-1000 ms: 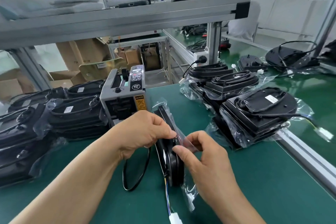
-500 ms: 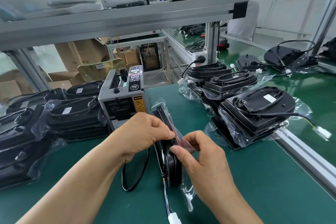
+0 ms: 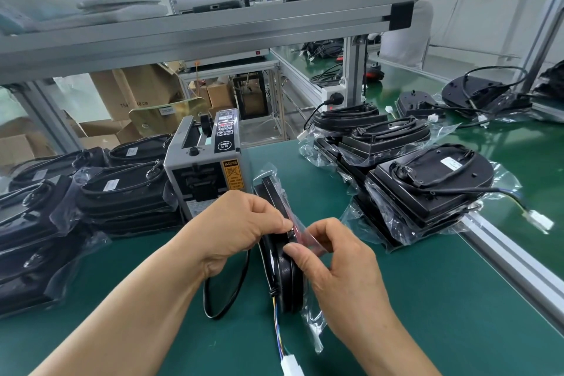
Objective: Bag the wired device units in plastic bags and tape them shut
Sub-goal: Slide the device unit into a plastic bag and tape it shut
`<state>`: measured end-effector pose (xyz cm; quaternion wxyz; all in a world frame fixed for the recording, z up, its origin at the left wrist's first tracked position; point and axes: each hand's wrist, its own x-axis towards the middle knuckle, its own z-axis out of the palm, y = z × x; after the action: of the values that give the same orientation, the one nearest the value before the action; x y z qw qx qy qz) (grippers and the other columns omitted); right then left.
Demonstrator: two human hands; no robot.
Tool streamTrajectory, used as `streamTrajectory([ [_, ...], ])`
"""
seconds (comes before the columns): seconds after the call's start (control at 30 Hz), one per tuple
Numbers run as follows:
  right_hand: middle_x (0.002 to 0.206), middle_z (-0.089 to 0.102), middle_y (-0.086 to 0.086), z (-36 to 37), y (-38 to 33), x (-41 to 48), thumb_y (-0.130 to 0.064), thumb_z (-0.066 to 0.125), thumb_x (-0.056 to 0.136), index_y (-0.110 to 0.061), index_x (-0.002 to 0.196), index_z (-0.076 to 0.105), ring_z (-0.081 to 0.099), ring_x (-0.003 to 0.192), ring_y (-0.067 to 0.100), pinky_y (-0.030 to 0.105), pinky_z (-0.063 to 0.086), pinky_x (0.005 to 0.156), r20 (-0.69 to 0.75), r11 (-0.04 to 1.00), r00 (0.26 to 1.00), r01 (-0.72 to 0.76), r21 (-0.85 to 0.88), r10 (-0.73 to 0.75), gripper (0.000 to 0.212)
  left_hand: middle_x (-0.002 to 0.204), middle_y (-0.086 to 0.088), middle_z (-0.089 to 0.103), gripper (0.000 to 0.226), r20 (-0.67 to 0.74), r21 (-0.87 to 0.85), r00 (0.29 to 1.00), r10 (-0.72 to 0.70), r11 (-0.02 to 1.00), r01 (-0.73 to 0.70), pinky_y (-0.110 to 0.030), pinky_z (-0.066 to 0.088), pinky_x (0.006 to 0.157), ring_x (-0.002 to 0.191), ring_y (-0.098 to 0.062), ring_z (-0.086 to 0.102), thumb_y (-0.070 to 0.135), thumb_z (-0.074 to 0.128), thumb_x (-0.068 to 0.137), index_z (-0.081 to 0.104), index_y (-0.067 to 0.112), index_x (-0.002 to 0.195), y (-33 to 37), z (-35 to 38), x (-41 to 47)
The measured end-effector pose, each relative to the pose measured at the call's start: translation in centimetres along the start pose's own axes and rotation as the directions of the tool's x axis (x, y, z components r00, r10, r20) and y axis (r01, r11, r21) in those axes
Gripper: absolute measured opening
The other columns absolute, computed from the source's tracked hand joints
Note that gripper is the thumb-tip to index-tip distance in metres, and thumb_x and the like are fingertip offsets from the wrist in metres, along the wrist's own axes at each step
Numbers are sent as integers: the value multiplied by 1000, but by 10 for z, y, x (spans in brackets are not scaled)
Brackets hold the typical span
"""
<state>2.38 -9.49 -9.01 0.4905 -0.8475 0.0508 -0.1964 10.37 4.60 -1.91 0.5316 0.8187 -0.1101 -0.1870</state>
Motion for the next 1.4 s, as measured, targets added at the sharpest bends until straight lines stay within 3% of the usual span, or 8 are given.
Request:
streamTrajectory([
  [0.4,86,62,-15,0,0,0,-56,67,82,-31,89,58,57,86,-1,22,48,73,7,1000,1000,3,-15,-3,28,44,12,53,23,-111,72,989,99,993,-91,-5,34,43,37,5,44,10,79,78,67,11,58,-6,5,0],
  [0.63,85,63,-16,0,0,1,-56,68,81,-31,87,57,57,87,-2,15,43,67,3,1000,1000,10,-1,-10,27,55,7,61,20,-157,139,978,136,984,-115,-6,39,50,50,1,51,16,81,75,70,8,62,-10,6,1],
  [0.77,84,63,-16,0,1,1,-54,68,82,-30,86,58,57,87,-1,17,44,68,-2,1000,1000,17,3,-17,26,51,12,53,14,-167,161,973,156,978,-129,-10,36,47,45,0,44,18,80,76,68,12,77,-13,8,1],
  [0.87,83,63,-16,0,2,1,-54,68,82,-30,85,57,57,87,-2,15,43,67,-8,1000,1000,15,7,-15,26,59,11,48,26,-219,136,966,135,985,-107,-15,35,50,46,-1,40,24,80,77,60,21,94,-21,11,3],
  [1.03,84,63,-15,0,2,1,-54,69,81,-29,85,57,57,88,-2,16,44,71,-14,1000,1000,21,-11,-22,28,53,13,44,21,-298,53,946,131,991,-121,-11,32,43,43,-1,36,27,80,78,62,17,83,-30,20,5],
  [1.2,88,66,-16,-3,3,1,-56,71,79,-30,86,59,60,87,-2,19,48,72,25,1000,999,21,1,-21,29,60,10,42,43,-172,-30,981,93,995,-99,-21,36,55,54,-6,38,41,84,60,62,25,94,-33,13,-3],
  [1.3,88,70,-15,-15,4,10,-53,78,74,-30,87,64,64,85,-1,15,46,73,173,993,983,-75,86,59,30,62,10,45,54,-95,-90,992,82,992,-91,-33,34,64,57,-9,41,46,84,53,62,29,98,-35,9,-7],
  [1.4,92,72,-14,-28,-5,32,-74,66,61,-29,97,67,64,85,-7,8,46,74,253,988,966,-91,123,57,58,62,9,46,60,-100,-66,991,91,993,-98,-33,34,64,57,-10,40,50,85,50,61,28,100,-36,9,-7],
])
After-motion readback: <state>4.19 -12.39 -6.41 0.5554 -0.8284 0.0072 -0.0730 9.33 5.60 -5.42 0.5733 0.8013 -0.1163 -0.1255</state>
